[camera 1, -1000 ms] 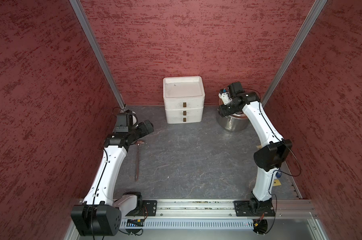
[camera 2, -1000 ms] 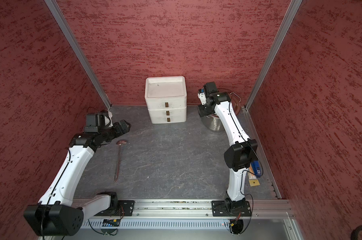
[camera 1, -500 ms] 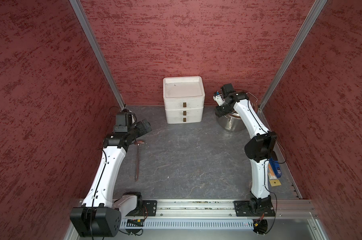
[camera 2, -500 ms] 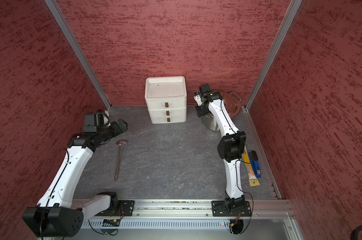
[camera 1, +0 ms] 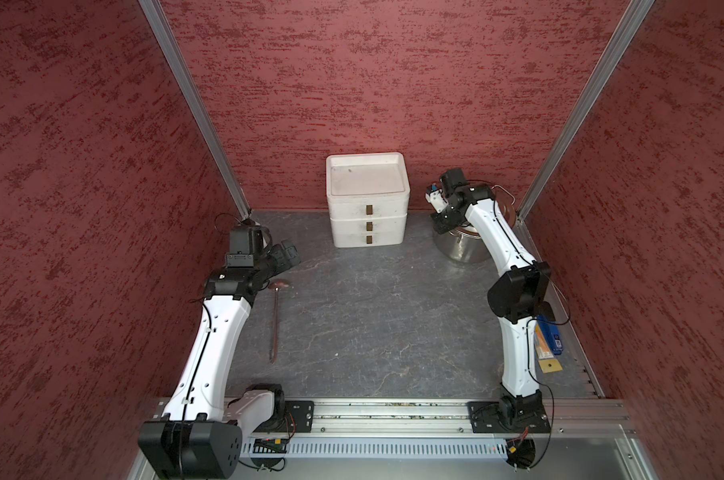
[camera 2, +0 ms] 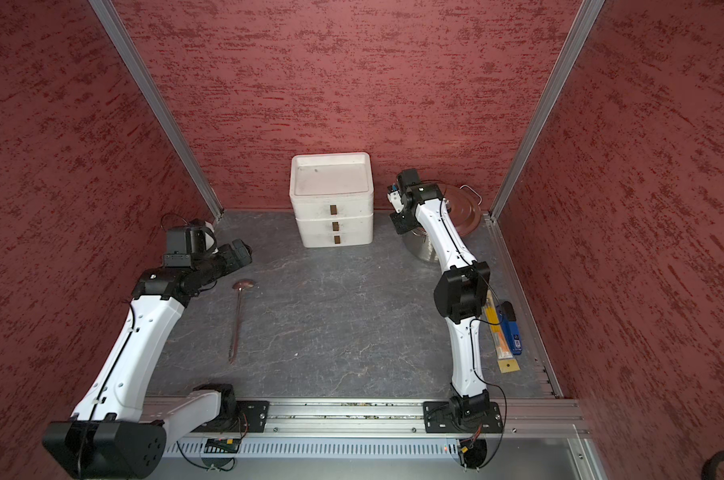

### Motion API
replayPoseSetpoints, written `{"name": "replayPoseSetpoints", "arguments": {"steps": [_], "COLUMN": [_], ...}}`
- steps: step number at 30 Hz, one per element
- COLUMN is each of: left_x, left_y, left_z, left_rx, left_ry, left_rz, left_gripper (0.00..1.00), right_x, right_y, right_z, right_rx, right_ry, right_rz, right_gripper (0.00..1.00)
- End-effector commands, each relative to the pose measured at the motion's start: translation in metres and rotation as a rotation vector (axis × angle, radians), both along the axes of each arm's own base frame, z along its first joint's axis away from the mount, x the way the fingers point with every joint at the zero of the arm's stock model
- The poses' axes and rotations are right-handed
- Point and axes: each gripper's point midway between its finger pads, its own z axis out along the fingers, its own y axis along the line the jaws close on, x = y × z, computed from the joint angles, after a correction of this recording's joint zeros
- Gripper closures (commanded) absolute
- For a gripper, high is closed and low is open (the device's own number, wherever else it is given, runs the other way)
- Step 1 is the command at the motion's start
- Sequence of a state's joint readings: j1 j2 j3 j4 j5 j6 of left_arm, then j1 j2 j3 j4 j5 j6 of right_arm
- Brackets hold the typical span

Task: Stir the soup with a spoon
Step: Move the pan to the center of the board.

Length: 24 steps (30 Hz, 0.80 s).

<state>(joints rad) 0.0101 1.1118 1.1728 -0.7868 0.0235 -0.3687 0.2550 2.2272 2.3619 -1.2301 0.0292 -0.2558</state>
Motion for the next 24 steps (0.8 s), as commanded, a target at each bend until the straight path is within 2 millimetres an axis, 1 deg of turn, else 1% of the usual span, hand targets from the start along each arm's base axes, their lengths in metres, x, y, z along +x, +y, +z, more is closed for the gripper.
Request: {"name": "replayPoseSetpoints", "arguments": {"steps": [1,3,7,12,14,17,21,24], "left_x": [-0.001,-0.002,-0.005,-0.011,-0.014,-0.017,-0.021,-0.024], "left_y": [0.002,0.002,0.004,0.005,0.006,0.009,0.012,0.012], "left_z": [0.015,0.016,0.017,0.020,0.021,0.024,0.028,0.032], "left_rx": [0.018,0.021,0.024,0.021,0.021,0.030,0.038,0.043], "left_ry": [-0.040,-0.041,-0.044,-0.056,-0.061,-0.070,-0.074,-0.072], "left_rz": [0.000,0.002,0.009,0.024,0.031,0.043,0.055,0.057], "left_gripper": [0.00,0.00,0.00,0.00,0.00,0.00,0.00,0.00], "right_x": [0.004,0.005,0.004,0.001,-0.001,-0.003,-0.007,-0.018], "right_y": [-0.001,-0.002,0.000,-0.002,-0.002,-0.002,-0.004,-0.001], "right_z": [-0.007,-0.007,-0.004,-0.004,-0.003,0.005,0.018,0.031], "right_rx": [-0.039,-0.045,-0.042,-0.050,-0.048,-0.043,-0.036,-0.014], "right_ry": [0.002,0.001,-0.007,-0.005,-0.005,-0.019,-0.043,-0.057], "right_rz": [0.010,0.010,0.019,0.023,0.025,0.027,0.022,0.021], "right_gripper": [0.66,0.67,0.74,0.80,0.86,1.00,1.00,1.00]}}
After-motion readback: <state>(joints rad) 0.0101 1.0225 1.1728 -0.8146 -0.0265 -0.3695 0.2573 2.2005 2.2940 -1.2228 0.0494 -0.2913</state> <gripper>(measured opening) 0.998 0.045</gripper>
